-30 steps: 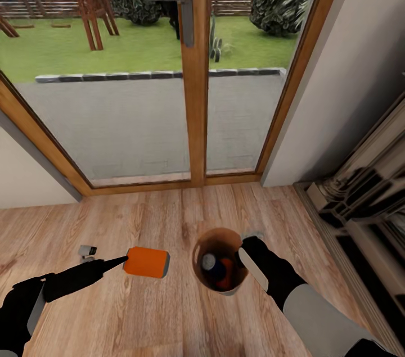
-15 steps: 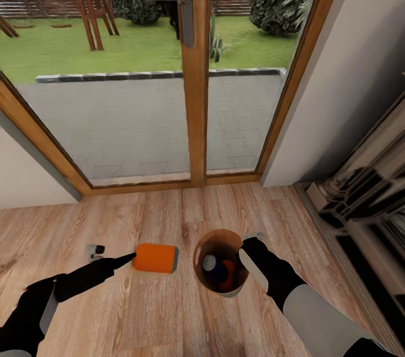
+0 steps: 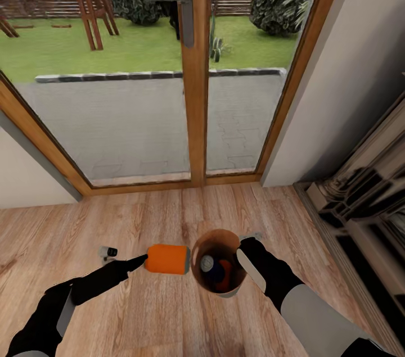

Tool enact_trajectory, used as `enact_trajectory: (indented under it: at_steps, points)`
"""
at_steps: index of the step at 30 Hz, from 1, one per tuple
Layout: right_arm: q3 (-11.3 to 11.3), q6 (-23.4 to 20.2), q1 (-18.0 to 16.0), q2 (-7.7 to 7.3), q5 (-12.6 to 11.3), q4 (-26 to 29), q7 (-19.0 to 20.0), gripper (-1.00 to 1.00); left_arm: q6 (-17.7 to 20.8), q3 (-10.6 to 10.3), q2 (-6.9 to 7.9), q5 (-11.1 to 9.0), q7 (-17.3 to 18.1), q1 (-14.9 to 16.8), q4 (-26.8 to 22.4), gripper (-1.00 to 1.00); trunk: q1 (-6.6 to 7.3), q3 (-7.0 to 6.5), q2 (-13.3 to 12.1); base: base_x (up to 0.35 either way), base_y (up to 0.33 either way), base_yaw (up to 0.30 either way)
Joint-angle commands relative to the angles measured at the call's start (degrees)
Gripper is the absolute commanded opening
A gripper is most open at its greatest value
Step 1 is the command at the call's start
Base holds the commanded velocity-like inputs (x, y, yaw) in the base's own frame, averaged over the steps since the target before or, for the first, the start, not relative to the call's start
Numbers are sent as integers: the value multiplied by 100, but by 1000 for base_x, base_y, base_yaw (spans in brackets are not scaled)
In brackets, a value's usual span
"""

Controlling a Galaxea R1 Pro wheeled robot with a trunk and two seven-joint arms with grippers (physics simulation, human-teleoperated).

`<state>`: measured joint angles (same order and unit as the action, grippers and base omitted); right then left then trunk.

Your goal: Put the three can of soda from the living room inside the tash can in the kitchen.

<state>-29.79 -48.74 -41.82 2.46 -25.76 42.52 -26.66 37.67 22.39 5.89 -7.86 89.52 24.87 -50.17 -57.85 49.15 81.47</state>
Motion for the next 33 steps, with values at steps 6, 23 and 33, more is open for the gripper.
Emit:
enact_trajectory:
  at_steps: [6, 23, 33]
  points:
    - [0, 23, 0, 55, -52, 1, 21, -100, -24, -89, -112, 10, -11, 0, 175, -100, 0, -1, 0, 0, 0, 0]
    - [-260, 23, 3, 167, -52, 1, 5, -100, -49, -395, -256, 26, -105, 0, 276, -100, 0, -1, 0, 0, 0, 0]
    - [-354, 23, 2, 182, -52, 1, 1, -100, -49, -477, -293, 15, -475, 0, 218, -100, 0, -1, 0, 0, 0, 0]
